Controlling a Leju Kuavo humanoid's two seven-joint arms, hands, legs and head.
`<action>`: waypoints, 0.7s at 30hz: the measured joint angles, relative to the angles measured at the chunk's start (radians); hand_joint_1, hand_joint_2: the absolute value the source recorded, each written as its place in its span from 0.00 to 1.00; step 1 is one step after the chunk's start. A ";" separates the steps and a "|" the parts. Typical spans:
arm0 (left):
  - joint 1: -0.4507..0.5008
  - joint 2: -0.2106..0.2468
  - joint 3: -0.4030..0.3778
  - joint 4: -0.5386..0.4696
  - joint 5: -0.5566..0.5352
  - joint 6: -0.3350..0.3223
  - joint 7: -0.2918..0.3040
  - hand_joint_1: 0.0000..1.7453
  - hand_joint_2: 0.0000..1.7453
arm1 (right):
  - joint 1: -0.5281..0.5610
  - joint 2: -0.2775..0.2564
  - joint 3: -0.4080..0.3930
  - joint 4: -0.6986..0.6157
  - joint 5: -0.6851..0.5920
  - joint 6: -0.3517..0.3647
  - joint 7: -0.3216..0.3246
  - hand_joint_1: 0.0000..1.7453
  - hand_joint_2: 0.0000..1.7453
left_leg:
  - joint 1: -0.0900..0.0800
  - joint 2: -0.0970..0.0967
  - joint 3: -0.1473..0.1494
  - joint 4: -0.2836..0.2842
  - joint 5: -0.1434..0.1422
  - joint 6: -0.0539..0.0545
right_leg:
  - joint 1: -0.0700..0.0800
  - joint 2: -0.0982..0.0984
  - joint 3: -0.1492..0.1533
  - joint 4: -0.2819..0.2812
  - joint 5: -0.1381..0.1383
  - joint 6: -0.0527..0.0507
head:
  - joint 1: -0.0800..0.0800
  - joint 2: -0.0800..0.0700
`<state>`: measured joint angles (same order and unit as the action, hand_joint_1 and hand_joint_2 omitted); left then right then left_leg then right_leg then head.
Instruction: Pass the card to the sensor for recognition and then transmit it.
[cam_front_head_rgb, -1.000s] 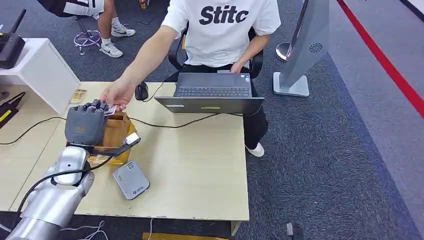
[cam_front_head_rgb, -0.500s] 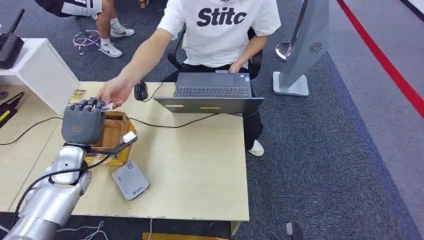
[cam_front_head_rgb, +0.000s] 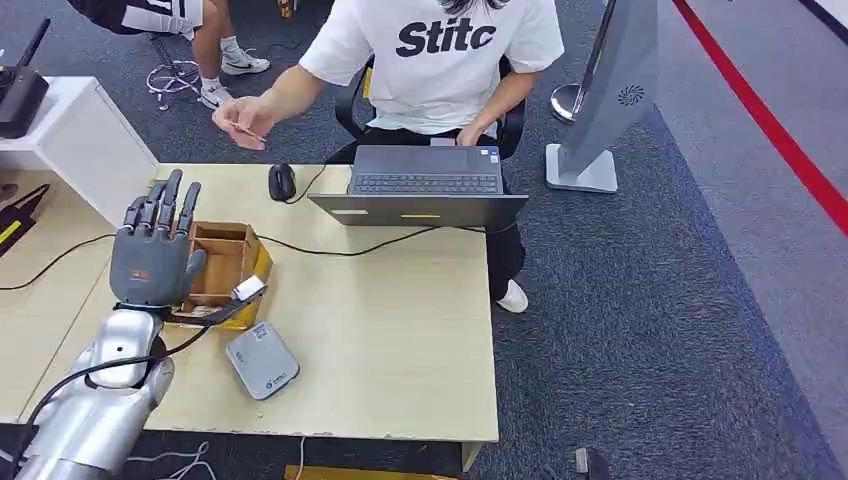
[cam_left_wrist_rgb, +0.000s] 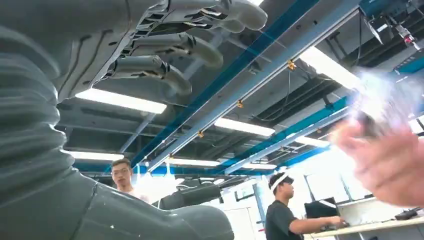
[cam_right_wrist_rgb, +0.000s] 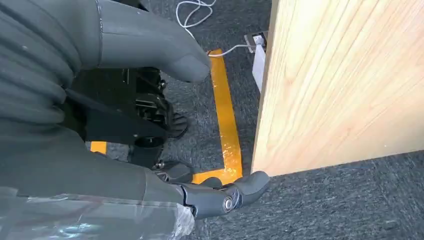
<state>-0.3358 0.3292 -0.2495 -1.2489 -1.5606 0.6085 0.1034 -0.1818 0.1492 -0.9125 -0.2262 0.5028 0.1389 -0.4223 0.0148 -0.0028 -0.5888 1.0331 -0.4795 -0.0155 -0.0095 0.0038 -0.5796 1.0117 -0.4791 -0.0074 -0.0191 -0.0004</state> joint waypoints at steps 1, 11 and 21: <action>0.001 0.000 0.001 -0.001 0.000 0.000 0.000 0.00 1.00 | 0.000 0.000 -0.001 0.000 0.000 0.000 0.000 0.00 1.00 | 0.000 0.000 0.000 0.000 0.000 0.000 | 0.000 0.000 0.000 0.000 0.000 0.000 | 0.000 0.000; 0.088 0.000 0.038 -0.092 0.000 0.008 -0.067 0.00 1.00 | 0.008 0.000 -0.010 0.000 -0.013 0.003 -0.011 0.00 1.00 | 0.000 0.001 0.000 0.000 -0.001 0.000 | 0.000 0.001 0.000 0.000 0.000 0.000 | 0.000 0.000; 0.300 0.004 0.071 -0.208 0.000 0.032 -0.063 0.00 1.00 | 0.031 -0.003 -0.044 0.000 -0.043 0.012 -0.034 0.00 1.00 | 0.000 0.002 0.000 0.000 -0.002 0.000 | 0.000 0.001 -0.001 0.000 -0.001 0.000 | 0.000 0.000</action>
<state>-0.0353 0.3334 -0.1785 -1.4573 -1.5606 0.6405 0.0406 -0.1512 0.1457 -0.9564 -0.2266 0.4601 0.1511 -0.4559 0.0148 -0.0011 -0.5891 1.0328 -0.4811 -0.0153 -0.0095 0.0047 -0.5804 1.0113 -0.4803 -0.0072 -0.0195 -0.0004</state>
